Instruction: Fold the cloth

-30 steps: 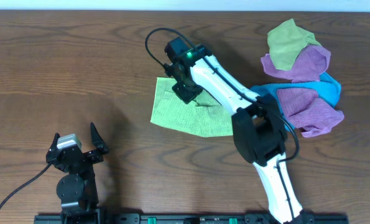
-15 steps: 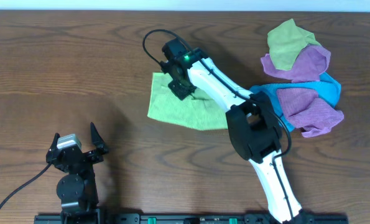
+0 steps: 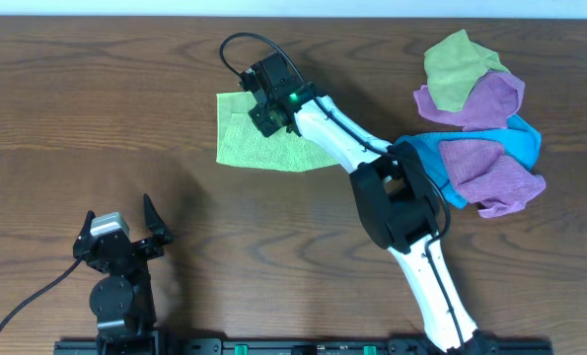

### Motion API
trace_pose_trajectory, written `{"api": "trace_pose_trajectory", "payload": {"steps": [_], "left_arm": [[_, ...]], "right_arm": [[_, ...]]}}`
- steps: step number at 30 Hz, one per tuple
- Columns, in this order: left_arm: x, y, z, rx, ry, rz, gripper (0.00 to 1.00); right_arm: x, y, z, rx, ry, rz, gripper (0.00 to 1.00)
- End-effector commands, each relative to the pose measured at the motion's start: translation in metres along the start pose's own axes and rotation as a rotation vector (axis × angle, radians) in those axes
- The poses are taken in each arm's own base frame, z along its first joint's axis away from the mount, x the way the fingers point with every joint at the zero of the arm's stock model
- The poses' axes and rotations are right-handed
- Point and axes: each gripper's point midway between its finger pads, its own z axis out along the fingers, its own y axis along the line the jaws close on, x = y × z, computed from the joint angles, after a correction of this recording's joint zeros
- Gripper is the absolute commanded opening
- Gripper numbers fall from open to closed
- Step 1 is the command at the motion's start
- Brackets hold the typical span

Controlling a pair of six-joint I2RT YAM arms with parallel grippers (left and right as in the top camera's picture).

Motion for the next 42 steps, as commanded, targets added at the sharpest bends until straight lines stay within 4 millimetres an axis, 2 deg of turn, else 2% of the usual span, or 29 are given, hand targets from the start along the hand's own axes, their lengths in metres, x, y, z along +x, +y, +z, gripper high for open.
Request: {"api": "trace_pose_trajectory", "payload": {"steps": [1,2,3,7,10,13,21,26,31,38,42], "left_arm": [[0.019,0.007,0.001,-0.037,0.058,0.028,0.96],[0.019,0.007,0.001,-0.037,0.058,0.028,0.95],[0.019,0.007,0.001,-0.037,0.058,0.028,0.96],[0.019,0.007,0.001,-0.037,0.058,0.028,0.95],[0.019,0.007,0.001,-0.037,0.058,0.028,0.95],[0.018,0.007,0.001,-0.037,0.058,0.028,0.95],[0.019,0.007,0.001,-0.037,0.058,0.028,0.95],[0.019,0.007,0.001,-0.037,0.058,0.028,0.95],[0.019,0.007,0.001,-0.037,0.058,0.028,0.95],[0.019,0.007,0.001,-0.037,0.058,0.028,0.95],[0.018,0.007,0.001,-0.037,0.058,0.028,0.95]], "right_arm": [[0.01,0.013,-0.001,-0.053,0.046,0.025,0.24],[0.008,0.013,-0.009,-0.053,0.048,0.025,0.36],[0.003,0.013,-0.018,-0.052,0.04,0.024,0.41],[-0.021,0.013,-0.056,-0.047,-0.022,-0.054,0.54],[-0.026,0.008,-0.073,-0.012,-0.029,-0.165,0.61],[-0.013,0.002,-0.076,0.011,0.03,-0.242,0.61],[0.023,0.006,-0.079,-0.035,0.172,-0.312,0.61],[0.024,0.005,-0.078,-0.035,0.175,-0.311,0.58],[0.021,-0.011,-0.077,0.031,0.171,-0.328,0.64],[0.042,-0.026,-0.072,0.018,0.24,-0.332,0.64],[0.053,-0.018,-0.075,-0.047,0.274,-0.35,0.6]]}}
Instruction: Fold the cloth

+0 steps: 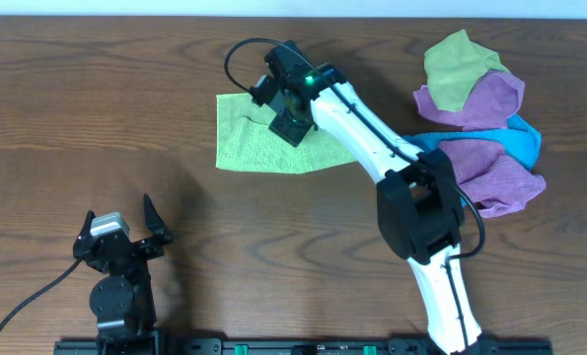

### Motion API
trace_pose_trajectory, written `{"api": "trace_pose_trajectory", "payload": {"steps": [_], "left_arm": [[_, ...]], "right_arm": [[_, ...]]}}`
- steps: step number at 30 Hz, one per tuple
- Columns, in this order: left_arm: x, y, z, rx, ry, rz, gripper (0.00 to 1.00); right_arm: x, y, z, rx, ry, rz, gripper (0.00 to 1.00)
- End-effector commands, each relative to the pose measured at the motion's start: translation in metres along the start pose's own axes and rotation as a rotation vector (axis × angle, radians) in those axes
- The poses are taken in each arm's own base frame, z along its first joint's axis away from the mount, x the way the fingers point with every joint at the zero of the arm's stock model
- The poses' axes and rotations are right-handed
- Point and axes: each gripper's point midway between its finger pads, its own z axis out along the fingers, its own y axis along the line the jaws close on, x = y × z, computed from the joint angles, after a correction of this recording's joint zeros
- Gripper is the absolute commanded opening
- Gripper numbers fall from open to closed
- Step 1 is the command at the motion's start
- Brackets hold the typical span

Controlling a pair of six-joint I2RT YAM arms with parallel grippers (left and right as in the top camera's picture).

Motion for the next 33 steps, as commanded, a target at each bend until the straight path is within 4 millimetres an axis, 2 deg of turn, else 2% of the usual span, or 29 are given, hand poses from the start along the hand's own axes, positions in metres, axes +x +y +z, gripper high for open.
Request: {"api": "trace_pose_trajectory", "payload": {"steps": [1,5,9,18,25,33], "left_arm": [[0.018,0.007,0.001,-0.037,0.058,0.028,0.95],[0.019,0.007,0.001,-0.037,0.058,0.028,0.95],[0.019,0.007,0.001,-0.037,0.058,0.028,0.95],[0.018,0.007,0.001,-0.037,0.058,0.028,0.95],[0.018,0.007,0.001,-0.037,0.058,0.028,0.95],[0.018,0.007,0.001,-0.037,0.058,0.028,0.95]], "right_arm": [[0.01,0.009,0.006,-0.066,0.025,-0.036,0.6],[0.024,0.024,0.004,-0.141,0.071,-0.072,0.59],[0.029,0.028,0.003,-0.164,0.09,-0.095,0.6],[0.009,0.022,0.005,-0.14,0.001,-0.141,0.71],[0.012,0.03,0.015,-0.182,0.005,-0.191,0.68],[0.011,0.031,0.015,-0.201,-0.01,-0.2,0.67]]}}
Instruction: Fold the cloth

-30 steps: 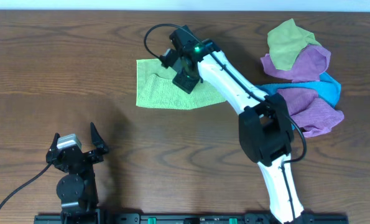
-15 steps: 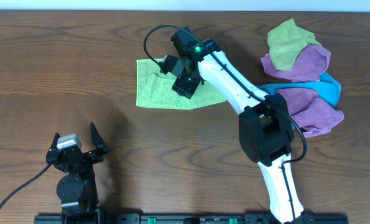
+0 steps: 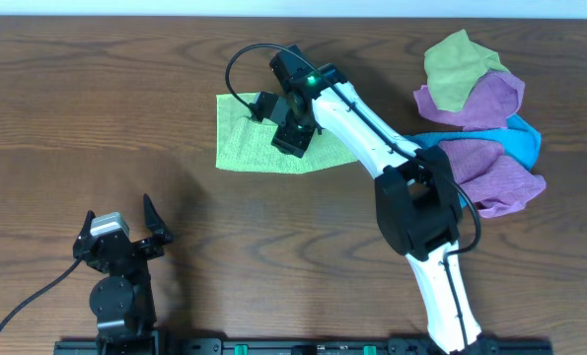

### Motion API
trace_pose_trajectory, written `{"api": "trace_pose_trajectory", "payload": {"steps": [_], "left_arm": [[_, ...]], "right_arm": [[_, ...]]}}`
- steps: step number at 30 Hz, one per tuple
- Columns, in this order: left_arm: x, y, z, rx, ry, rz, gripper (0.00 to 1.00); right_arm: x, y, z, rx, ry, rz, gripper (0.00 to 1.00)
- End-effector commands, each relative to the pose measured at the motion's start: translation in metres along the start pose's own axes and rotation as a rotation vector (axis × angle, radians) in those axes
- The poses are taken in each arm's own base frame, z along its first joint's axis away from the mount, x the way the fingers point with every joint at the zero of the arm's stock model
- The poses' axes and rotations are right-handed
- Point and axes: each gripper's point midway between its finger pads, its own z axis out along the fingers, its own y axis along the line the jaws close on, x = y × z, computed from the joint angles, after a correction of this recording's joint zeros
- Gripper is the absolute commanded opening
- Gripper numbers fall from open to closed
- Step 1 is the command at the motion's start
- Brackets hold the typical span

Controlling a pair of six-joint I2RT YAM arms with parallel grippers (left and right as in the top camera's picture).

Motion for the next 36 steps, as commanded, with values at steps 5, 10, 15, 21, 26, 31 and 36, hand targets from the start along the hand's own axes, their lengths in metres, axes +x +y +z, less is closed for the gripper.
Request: {"api": "trace_pose_trajectory", "payload": {"steps": [5,10,15,21,26,31,36], "left_arm": [[0.019,0.007,0.001,-0.037,0.058,0.028,0.95],[0.019,0.007,0.001,-0.037,0.058,0.028,0.95],[0.019,0.007,0.001,-0.037,0.058,0.028,0.95],[0.019,0.007,0.001,-0.037,0.058,0.028,0.96],[0.019,0.007,0.001,-0.037,0.058,0.028,0.95],[0.019,0.007,0.001,-0.037,0.058,0.028,0.96],[0.019,0.007,0.001,-0.037,0.058,0.028,0.95]], "right_arm": [[0.004,0.009,0.006,-0.057,0.002,-0.011,0.46],[0.009,0.01,0.006,-0.054,0.028,0.028,0.09],[0.015,0.016,0.002,-0.05,0.077,0.095,0.01],[0.014,0.045,-0.018,-0.09,0.146,0.177,0.01],[0.019,0.085,-0.037,-0.139,0.244,0.195,0.08],[0.036,0.136,-0.05,-0.218,0.397,0.229,0.15],[0.056,0.176,-0.066,-0.25,0.555,0.154,0.95]]}}
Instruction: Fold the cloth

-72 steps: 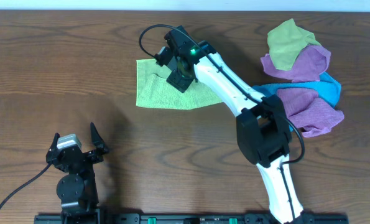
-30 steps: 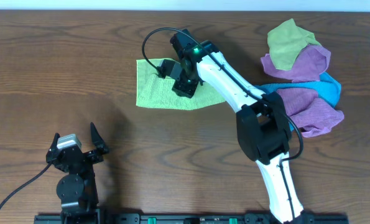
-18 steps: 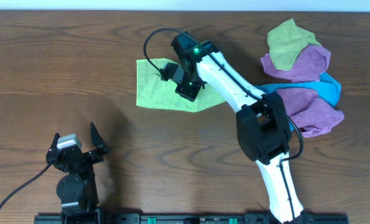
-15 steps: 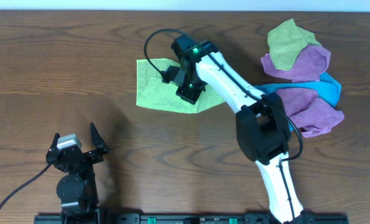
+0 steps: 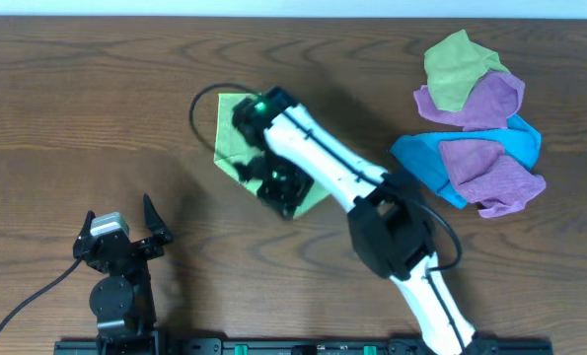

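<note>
A light green cloth (image 5: 230, 133) lies on the wooden table left of centre, with most of it hidden under my right arm. Part of it shows at the upper left and a small part beside the wrist at the lower right. My right gripper (image 5: 276, 189) points down at the cloth's near edge. Its jaws are dark against the cloth, so their state is unclear. My left gripper (image 5: 121, 229) rests at the near left with its fingers spread, far from the cloth and holding nothing.
A pile of crumpled cloths (image 5: 476, 128), green, purple and blue, lies at the right of the table (image 5: 66, 108). The right arm's cable loops over the green cloth's far left corner.
My right gripper has moved from the middle of the green cloth to its near edge, closer to me. The visible cloth reaches further toward me and its outline has changed. The left arm is unmoved.
My right gripper was first over the cloth's far left part. It then stood over the far middle, and after that over the centre. The cloth lay flat as a rectangle throughout. Now the gripper is at the near edge and the cloth looks shifted.
</note>
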### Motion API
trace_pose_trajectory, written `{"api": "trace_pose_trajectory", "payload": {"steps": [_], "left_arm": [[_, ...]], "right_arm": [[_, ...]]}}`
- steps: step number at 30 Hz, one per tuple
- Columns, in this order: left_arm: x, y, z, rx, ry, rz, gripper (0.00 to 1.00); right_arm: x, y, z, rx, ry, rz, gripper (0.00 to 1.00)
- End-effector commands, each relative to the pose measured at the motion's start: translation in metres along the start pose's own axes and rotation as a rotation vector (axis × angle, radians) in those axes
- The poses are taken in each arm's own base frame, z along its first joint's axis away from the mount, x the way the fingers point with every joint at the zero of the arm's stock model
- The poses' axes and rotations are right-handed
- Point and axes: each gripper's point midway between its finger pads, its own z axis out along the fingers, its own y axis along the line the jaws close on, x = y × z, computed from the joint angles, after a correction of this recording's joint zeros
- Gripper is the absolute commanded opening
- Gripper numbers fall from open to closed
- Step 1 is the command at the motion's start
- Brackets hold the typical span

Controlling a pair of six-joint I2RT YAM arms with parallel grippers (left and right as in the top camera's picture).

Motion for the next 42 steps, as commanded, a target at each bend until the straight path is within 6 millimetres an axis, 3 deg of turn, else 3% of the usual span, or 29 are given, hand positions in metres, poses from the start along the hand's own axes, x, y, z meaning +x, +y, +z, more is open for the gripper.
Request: {"api": "trace_pose_trajectory", "payload": {"steps": [1,4,6,8,9,13,15,18,20,21,26,32,38,41,42], "left_arm": [[0.019,0.007,0.001,-0.037,0.058,0.028,0.95],[0.018,0.007,0.001,-0.037,0.058,0.028,0.95],[0.019,0.007,0.001,-0.037,0.058,0.028,0.95],[0.019,0.007,0.001,-0.037,0.058,0.028,0.95],[0.018,0.007,0.001,-0.037,0.058,0.028,0.96],[0.019,0.007,0.001,-0.037,0.058,0.028,0.95],[0.019,0.007,0.001,-0.037,0.058,0.028,0.96],[0.019,0.007,0.001,-0.037,0.058,0.028,0.96],[0.019,0.007,0.001,-0.037,0.058,0.028,0.95],[0.019,0.007,0.001,-0.037,0.058,0.028,0.95],[0.019,0.007,0.001,-0.037,0.058,0.028,0.95],[0.019,0.007,0.001,-0.037,0.058,0.028,0.95],[0.019,0.007,0.001,-0.037,0.058,0.028,0.96],[0.018,0.007,0.001,-0.037,0.058,0.028,0.95],[0.019,0.007,0.001,-0.037,0.058,0.028,0.95]], "right_arm": [[0.002,0.015,-0.01,0.065,0.003,-0.023,0.98],[-0.007,0.005,-0.01,0.174,-0.019,0.005,0.98],[-0.016,-0.013,-0.015,0.28,-0.061,0.082,0.88],[-0.027,-0.04,-0.022,0.391,-0.127,0.186,0.87],[-0.032,-0.047,-0.022,0.397,-0.155,0.2,0.86],[-0.045,-0.058,-0.012,0.328,-0.206,0.197,0.68],[-0.05,-0.056,-0.005,0.277,-0.224,0.177,0.53],[-0.055,-0.064,0.003,0.271,-0.243,0.187,0.18],[-0.062,-0.067,0.005,0.276,-0.269,0.189,0.04],[-0.065,-0.068,0.006,0.279,-0.283,0.188,0.01],[-0.078,-0.072,0.015,0.289,-0.326,0.181,0.02],[-0.072,-0.091,0.023,0.381,-0.311,0.229,0.01],[-0.064,-0.086,0.019,0.372,-0.285,0.238,0.01],[-0.059,-0.077,0.006,0.368,-0.289,0.263,0.02],[-0.058,-0.075,-0.001,0.371,-0.302,0.26,0.16]]}}
